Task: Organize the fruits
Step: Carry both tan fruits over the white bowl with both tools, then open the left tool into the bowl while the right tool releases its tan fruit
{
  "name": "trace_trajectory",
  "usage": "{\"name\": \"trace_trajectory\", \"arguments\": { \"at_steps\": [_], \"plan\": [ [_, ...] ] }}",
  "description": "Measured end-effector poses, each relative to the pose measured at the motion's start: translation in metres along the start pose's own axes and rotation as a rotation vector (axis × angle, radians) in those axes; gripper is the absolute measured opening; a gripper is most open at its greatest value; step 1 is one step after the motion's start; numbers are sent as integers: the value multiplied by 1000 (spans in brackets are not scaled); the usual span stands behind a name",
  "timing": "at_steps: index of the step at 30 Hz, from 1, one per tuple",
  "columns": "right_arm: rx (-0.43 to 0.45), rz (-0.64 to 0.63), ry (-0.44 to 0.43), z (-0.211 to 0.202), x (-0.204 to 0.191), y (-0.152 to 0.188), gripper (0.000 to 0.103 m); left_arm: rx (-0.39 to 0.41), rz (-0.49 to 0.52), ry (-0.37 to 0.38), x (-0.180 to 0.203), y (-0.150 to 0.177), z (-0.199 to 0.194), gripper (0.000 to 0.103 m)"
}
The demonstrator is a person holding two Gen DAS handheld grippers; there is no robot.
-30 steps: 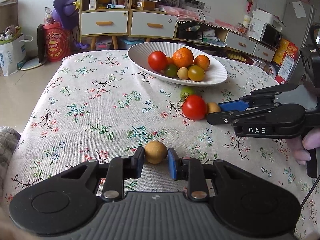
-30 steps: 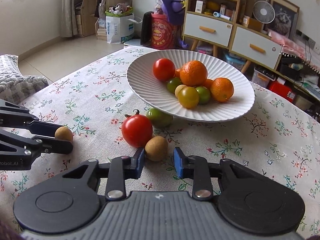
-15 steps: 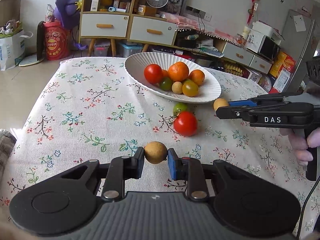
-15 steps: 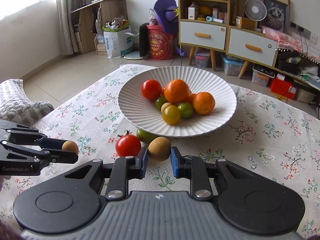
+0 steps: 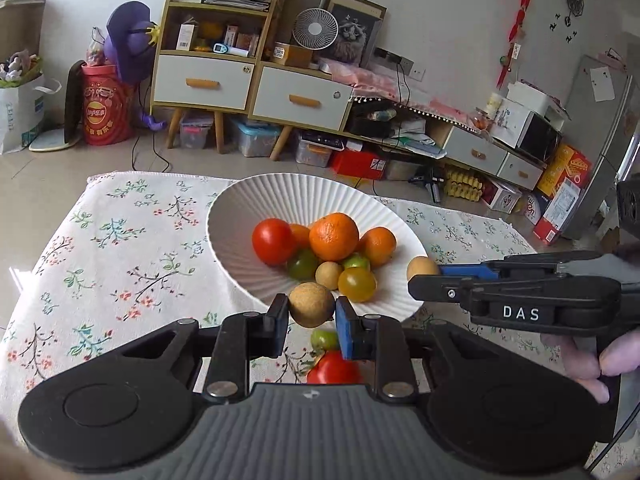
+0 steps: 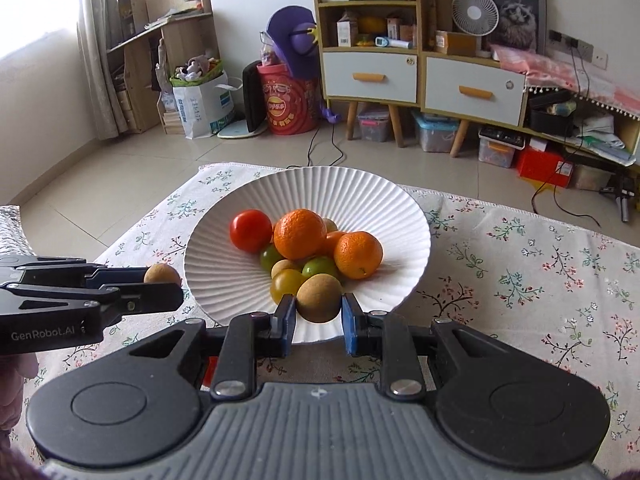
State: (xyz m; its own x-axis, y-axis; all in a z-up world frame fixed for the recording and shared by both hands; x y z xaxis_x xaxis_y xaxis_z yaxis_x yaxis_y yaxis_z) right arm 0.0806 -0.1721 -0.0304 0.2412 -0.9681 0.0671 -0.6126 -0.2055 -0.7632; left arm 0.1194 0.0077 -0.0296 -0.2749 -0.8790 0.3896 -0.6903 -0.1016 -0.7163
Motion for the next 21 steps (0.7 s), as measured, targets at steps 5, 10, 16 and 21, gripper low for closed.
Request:
{"name": "trace_trajectory", "arguments": {
  "at_steps": [5, 10, 16, 21],
  "plan": [
    [-4, 29, 4, 3, 5, 0, 22, -10, 19, -1, 7, 1, 15, 16],
    [-6, 23, -4, 7, 4, 0, 22, -26, 21, -22, 6, 2, 29, 16],
    [-16, 0, -3, 10, 3, 5, 22, -25, 23, -33, 3, 2, 35, 16],
    [-11, 5, -5, 9, 5, 6, 23, -21, 13, -31, 4, 0, 36, 16]
  ]
}}
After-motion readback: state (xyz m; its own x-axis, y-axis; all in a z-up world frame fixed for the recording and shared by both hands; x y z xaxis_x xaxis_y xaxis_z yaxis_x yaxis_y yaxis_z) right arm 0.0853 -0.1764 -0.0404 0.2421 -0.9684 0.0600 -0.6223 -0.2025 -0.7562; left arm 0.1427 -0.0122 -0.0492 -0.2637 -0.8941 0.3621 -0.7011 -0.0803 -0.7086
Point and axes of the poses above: each gripper's, at about its wrist camera, not at the fingertips, and z roughly the way its jaws point, x to its right, y to its underside, the point moved 3 cm from there along z, roughly the way its jaws point, and after that the axes turned 11 degrees about -z, right-handed, at the moved point
